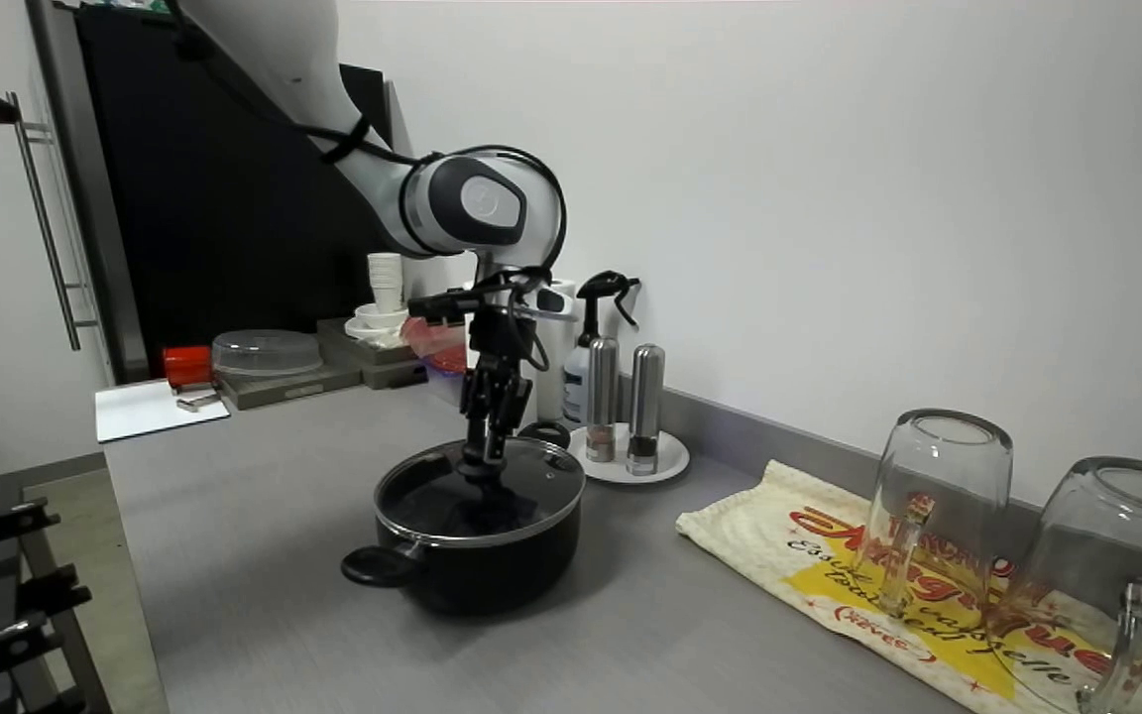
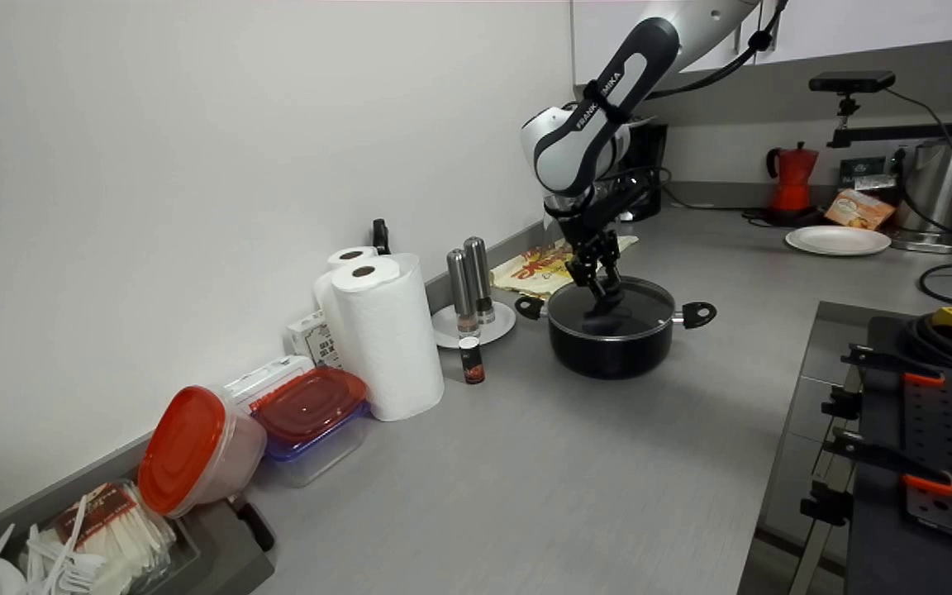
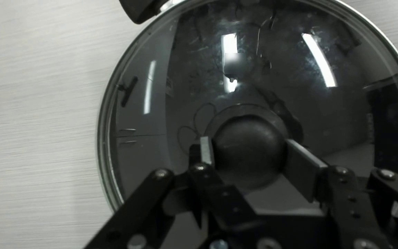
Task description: Remove the lid from the pot
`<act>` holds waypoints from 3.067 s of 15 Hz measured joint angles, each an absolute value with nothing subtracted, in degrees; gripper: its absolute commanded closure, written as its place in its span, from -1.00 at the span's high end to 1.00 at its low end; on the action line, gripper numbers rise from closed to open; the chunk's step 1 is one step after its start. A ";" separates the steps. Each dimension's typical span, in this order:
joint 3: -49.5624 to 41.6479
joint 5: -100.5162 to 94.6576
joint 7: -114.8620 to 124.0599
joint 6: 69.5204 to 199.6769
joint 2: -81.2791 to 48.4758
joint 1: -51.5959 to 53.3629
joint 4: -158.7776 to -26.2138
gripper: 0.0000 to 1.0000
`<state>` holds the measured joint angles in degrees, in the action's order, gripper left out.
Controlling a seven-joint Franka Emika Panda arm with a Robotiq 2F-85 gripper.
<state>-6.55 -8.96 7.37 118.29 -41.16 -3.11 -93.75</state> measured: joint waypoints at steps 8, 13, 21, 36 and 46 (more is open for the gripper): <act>-6.17 -9.44 7.16 117.88 -37.72 -1.77 -93.92 -0.48; -4.56 -12.83 7.16 115.06 -31.18 2.95 -94.13 -0.48; 3.73 -19.71 7.12 111.52 -26.75 15.27 -92.68 -0.48; 7.67 -21.07 1.62 111.44 -49.57 25.92 -83.90 -0.48; 8.46 -21.13 -4.10 107.60 -60.07 31.83 -74.32 -0.48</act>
